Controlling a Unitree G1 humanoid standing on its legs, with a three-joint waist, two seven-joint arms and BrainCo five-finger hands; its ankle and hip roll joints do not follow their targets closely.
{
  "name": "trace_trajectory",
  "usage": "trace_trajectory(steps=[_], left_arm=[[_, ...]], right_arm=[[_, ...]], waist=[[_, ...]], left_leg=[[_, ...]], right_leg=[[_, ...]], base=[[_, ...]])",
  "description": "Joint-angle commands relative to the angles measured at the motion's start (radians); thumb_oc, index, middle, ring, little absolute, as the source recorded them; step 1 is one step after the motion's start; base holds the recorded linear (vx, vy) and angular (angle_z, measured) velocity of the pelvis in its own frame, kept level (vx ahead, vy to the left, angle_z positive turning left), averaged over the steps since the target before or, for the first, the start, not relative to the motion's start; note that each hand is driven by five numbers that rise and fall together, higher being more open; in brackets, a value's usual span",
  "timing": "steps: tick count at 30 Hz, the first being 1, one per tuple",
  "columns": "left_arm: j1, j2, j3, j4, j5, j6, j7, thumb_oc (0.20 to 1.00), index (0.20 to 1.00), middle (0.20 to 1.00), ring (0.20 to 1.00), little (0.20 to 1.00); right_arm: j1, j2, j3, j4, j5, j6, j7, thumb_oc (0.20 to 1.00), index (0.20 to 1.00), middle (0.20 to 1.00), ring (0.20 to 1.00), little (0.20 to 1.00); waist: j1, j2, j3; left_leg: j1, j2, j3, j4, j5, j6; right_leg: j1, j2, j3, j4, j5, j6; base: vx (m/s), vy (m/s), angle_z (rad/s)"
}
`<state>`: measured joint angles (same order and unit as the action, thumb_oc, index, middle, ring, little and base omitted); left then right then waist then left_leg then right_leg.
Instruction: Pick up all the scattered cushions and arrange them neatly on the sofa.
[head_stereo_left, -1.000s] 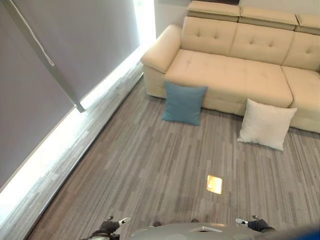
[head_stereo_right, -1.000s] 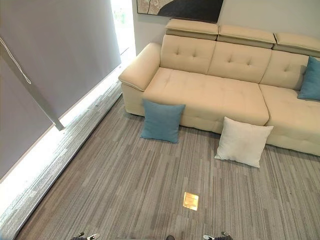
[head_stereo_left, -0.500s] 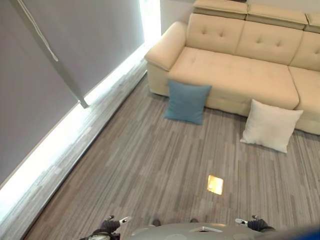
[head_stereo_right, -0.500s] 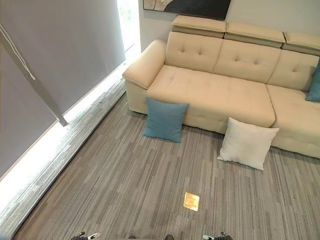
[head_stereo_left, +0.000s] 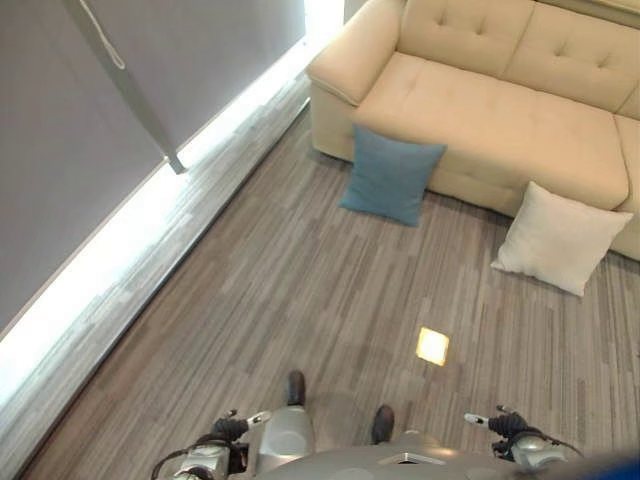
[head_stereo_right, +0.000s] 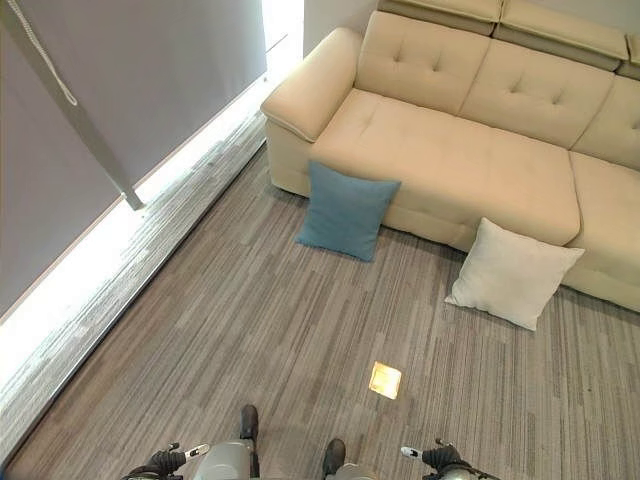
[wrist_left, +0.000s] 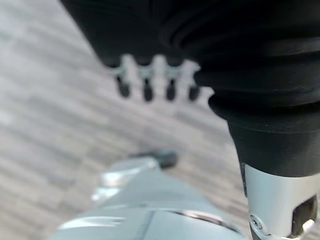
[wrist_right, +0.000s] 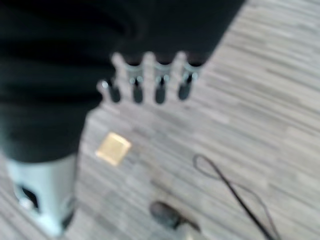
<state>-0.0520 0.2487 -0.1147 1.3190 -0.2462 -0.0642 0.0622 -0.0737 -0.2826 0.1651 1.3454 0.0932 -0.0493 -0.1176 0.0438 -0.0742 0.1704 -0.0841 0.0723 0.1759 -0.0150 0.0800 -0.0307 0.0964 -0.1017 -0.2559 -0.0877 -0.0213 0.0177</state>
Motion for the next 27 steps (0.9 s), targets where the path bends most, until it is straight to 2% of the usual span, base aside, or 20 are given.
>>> trace_trajectory(steps=[1,2,5,6,8,9,10,11,12,13,14,15,17,18,19,20,21,23,25,27], left_arm=[[-0.013,0.019,-0.003,0.005,0.006,-0.017,-0.005,1.000,1.000,1.000,1.000,1.000],[-0.016,0.022,-0.002,0.006,0.010,-0.017,-0.004,1.000,1.000,1.000,1.000,1.000],[-0.032,0.036,-0.012,-0.006,0.009,-0.021,-0.001,1.000,1.000,1.000,1.000,1.000],[-0.037,0.040,-0.015,-0.007,0.012,-0.020,-0.001,1.000,1.000,1.000,1.000,1.000],[-0.041,0.047,-0.014,-0.004,0.019,-0.017,-0.004,1.000,1.000,1.000,1.000,1.000],[-0.042,0.050,-0.007,0.000,0.020,-0.019,-0.004,1.000,1.000,1.000,1.000,1.000],[-0.042,0.050,-0.007,0.000,0.020,-0.019,-0.004,1.000,1.000,1.000,1.000,1.000],[-0.043,0.050,-0.002,0.001,0.023,-0.019,-0.004,1.000,1.000,1.000,1.000,1.000],[-0.041,0.051,0.004,0.004,0.027,-0.017,-0.005,1.000,1.000,1.000,1.000,1.000],[-0.041,0.051,0.004,0.004,0.027,-0.017,-0.005,1.000,1.000,1.000,1.000,1.000],[-0.038,0.053,0.015,0.016,0.037,-0.013,-0.007,1.000,1.000,1.000,1.000,1.000],[-0.037,0.051,0.015,0.019,0.044,-0.013,-0.008,1.000,1.000,1.000,1.000,1.000],[-0.035,0.043,0.012,0.019,0.061,-0.016,-0.015,1.000,1.000,1.000,1.000,1.000],[-0.029,0.033,0.007,0.015,0.059,-0.018,-0.015,1.000,1.000,1.000,1.000,1.000],[-0.029,0.033,0.007,0.015,0.059,-0.018,-0.015,1.000,1.000,1.000,1.000,1.000],[-0.032,0.027,0.000,0.013,0.053,-0.018,-0.017,1.000,1.000,1.000,1.000,1.000],[-0.035,0.025,-0.004,0.009,0.048,-0.018,-0.020,1.000,1.000,1.000,1.000,1.000],[-0.051,0.023,-0.029,-0.010,0.044,-0.020,-0.023,1.000,1.000,1.000,1.000,1.000],[-0.059,0.019,-0.040,-0.026,0.026,-0.020,-0.021,1.000,1.000,1.000,1.000,1.000],[-0.068,0.018,-0.044,-0.026,0.009,-0.019,-0.015,1.000,1.000,1.000,1.000,1.000]], right_arm=[[-0.031,-0.022,0.013,-0.008,-0.010,-0.008,0.005,1.000,1.000,1.000,1.000,1.000],[-0.038,-0.022,0.016,-0.015,-0.012,-0.008,0.006,1.000,1.000,1.000,1.000,1.000],[-0.060,-0.025,0.020,-0.032,-0.003,-0.012,0.004,1.000,1.000,1.000,1.000,1.000],[-0.068,-0.025,0.026,-0.038,-0.004,-0.013,0.002,1.000,1.000,1.000,1.000,1.000],[-0.071,-0.021,0.030,-0.044,-0.002,-0.015,0.002,1.000,1.000,1.000,1.000,1.000],[-0.079,-0.022,0.037,-0.047,-0.006,-0.017,0.006,1.000,1.000,1.000,1.000,1.000],[-0.079,-0.022,0.037,-0.046,-0.006,-0.017,0.006,1.000,1.000,1.000,1.000,1.000],[-0.079,-0.021,0.039,-0.047,-0.009,-0.017,0.005,1.000,1.000,1.000,1.000,1.000],[-0.078,-0.020,0.041,-0.048,-0.012,-0.016,0.006,1.000,1.000,1.000,1.000,1.000],[-0.078,-0.020,0.041,-0.048,-0.013,-0.016,0.006,1.000,1.000,1.000,1.000,1.000],[-0.081,-0.022,0.040,-0.054,-0.015,-0.018,0.005,1.000,1.000,1.000,1.000,1.000],[-0.078,-0.024,0.039,-0.054,-0.017,-0.019,0.003,1.000,1.000,1.000,1.000,1.000],[-0.067,-0.026,0.036,-0.052,-0.015,-0.021,0.008,1.000,1.000,1.000,1.000,1.000],[-0.057,-0.027,0.036,-0.047,-0.011,-0.021,0.009,1.000,1.000,1.000,1.000,1.000],[-0.057,-0.027,0.036,-0.047,-0.011,-0.021,0.009,1.000,1.000,1.000,1.000,1.000],[-0.053,-0.031,0.030,-0.044,-0.006,-0.021,0.010,1.000,1.000,1.000,1.000,1.000],[-0.048,-0.035,0.027,-0.046,-0.003,-0.022,0.010,1.000,1.000,1.000,1.000,1.000],[-0.038,-0.044,0.025,-0.053,0.018,-0.023,0.011,1.000,1.000,1.000,1.000,1.000],[-0.037,-0.050,0.032,-0.060,0.019,-0.024,0.008,1.000,1.000,1.000,1.000,1.000],[-0.039,-0.048,0.032,-0.050,0.032,-0.017,0.006,1.000,1.000,1.000,1.000,1.000]], waist=[[0.015,0.011,-0.024],[0.019,0.014,-0.018],[0.005,0.028,0.013],[-0.001,0.041,0.025],[-0.011,0.054,0.034],[-0.026,0.059,0.039],[-0.026,0.060,0.040],[-0.026,0.059,0.042],[-0.023,0.061,0.041],[-0.024,0.062,0.043],[-0.037,0.061,0.037],[-0.044,0.060,0.033],[-0.061,0.043,0.020],[-0.059,0.046,0.000],[-0.060,0.046,0.000],[-0.064,0.048,-0.006],[-0.067,0.048,-0.009],[-0.071,0.028,0.006],[-0.052,0.009,0.035],[-0.038,-0.001,0.049]], left_leg=[[-0.004,-0.038,0.000,0.062,-0.069,0.020],[0.007,-0.052,0.007,0.061,-0.081,0.039],[0.046,-0.078,0.014,0.034,-0.086,0.076],[0.062,-0.077,0.016,0.024,-0.089,0.082],[0.099,-0.079,0.022,0.004,-0.105,0.086],[0.148,-0.087,0.021,-0.026,-0.118,0.080],[0.150,-0.087,0.021,-0.026,-0.118,0.080],[0.174,-0.089,0.024,-0.038,-0.128,0.077],[0.205,-0.089,0.020,-0.048,-0.153,0.069],[0.207,-0.088,0.019,-0.048,-0.154,0.069],[0.241,-0.093,0.012,-0.058,-0.173,0.061],[0.253,-0.093,0.009,-0.054,-0.185,0.058],[0.262,-0.106,-0.006,-0.029,-0.194,0.056],[0.258,-0.099,-0.012,0.015,-0.194,0.046],[0.258,-0.099,-0.012,0.016,-0.194,0.046],[0.248,-0.085,-0.010,0.066,-0.178,0.024],[0.229,-0.068,-0.005,0.142,-0.148,-0.006],[0.126,-0.025,-0.011,0.372,-0.063,-0.057],[0.034,-0.030,-0.040,0.538,-0.037,-0.058],[-0.050,-0.028,-0.038,0.526,-0.061,-0.031]], right_leg=[[-0.003,-0.048,0.025,0.139,-0.032,0.080],[-0.029,-0.071,0.026,0.204,-0.014,0.093],[-0.138,-0.122,0.052,0.412,0.112,0.106],[-0.163,-0.122,0.047,0.474,0.108,0.096],[-0.220,-0.117,0.024,0.506,0.090,0.088],[-0.273,-0.060,0.008,0.429,0.064,0.081],[-0.271,-0.059,0.007,0.429,0.064,0.081],[-0.274,-0.056,-0.027,0.377,0.064,0.082],[-0.282,-0.051,-0.062,0.333,0.053,0.098],[-0.278,-0.049,-0.064,0.331,0.053,0.097],[-0.301,-0.014,-0.088,0.234,0.086,0.111],[-0.305,0.001,-0.082,0.190,0.099,0.114],[-0.281,0.015,-0.026,0.155,0.108,0.090],[-0.246,0.035,-0.016,0.148,0.103,0.070],[-0.246,0.036,-0.016,0.147,0.103,0.070],[-0.227,0.041,-0.022,0.139,0.097,0.058],[-0.204,0.045,-0.031,0.124,0.092,0.045],[-0.151,0.057,-0.016,0.100,0.072,0.006],[-0.118,0.057,-0.012,0.093,0.049,-0.020],[-0.090,0.050,-0.004,0.085,0.027,-0.025]], base=[[0.09,0.189,-0.26],[0.07,0.180,-0.27],[0.11,0.260,-0.27],[0.13,0.221,0.02],[0.22,0.174,0.04],[0.23,0.100,-0.26],[0.28,0.047,-0.32],[0.26,0.000,-0.19],[0.26,-0.001,-0.02],[0.37,-0.020,-0.08],[0.34,-0.040,-0.13],[0.40,-0.079,-0.17],[0.34,-0.092,0.06],[0.33,-0.072,0.35],[0.32,-0.099,0.47],[0.18,-0.103,0.50],[0.24,-0.174,0.24],[0.20,-0.213,0.29],[0.15,-0.166,0.15],[0.19,-0.062,-0.36]])
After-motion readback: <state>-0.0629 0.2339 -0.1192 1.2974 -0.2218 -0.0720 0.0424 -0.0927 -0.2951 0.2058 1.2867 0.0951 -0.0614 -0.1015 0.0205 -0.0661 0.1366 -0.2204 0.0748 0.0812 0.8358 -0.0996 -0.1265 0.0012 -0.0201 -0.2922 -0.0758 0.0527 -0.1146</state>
